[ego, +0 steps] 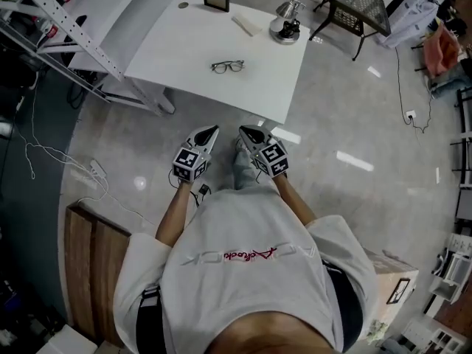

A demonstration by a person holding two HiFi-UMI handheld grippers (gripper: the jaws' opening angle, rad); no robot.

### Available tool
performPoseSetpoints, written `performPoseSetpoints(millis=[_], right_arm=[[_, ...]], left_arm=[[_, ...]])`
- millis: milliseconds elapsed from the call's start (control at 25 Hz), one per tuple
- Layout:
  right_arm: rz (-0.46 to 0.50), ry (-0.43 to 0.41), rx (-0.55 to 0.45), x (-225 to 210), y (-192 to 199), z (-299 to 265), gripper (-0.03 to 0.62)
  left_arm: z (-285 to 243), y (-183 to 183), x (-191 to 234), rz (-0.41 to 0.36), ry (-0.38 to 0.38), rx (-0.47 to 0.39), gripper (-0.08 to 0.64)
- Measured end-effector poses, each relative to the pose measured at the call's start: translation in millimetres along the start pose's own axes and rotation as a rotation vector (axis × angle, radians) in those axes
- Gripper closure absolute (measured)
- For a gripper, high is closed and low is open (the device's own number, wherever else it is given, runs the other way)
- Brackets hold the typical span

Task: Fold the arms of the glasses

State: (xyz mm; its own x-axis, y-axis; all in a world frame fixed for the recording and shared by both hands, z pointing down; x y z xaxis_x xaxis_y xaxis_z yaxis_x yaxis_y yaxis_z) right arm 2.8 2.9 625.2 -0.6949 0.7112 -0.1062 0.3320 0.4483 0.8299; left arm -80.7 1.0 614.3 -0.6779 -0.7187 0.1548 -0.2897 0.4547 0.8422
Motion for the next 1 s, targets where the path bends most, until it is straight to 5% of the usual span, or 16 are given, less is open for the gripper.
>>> performPoseSetpoints(millis=[1000], right_arm=[[0.039,0.118,-0.164,69,-7,116,0.575]], left_arm=[[67,10,-90,-0.001,-0.025,-0.106,0.531]])
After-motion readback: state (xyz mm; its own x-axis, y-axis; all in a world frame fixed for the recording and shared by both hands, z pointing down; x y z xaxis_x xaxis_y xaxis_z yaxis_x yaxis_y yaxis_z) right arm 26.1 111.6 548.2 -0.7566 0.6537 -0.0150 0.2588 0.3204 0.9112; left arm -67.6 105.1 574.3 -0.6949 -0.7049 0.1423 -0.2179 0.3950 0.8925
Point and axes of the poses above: the fingertips, and each gripper's own axes: z backward along the fingers, x to its left, y out of its underside, the point moved 1 cm from there along z, backward along the fingers, and after that the axes turned 15 degrees about x, right-handed, at the moved point
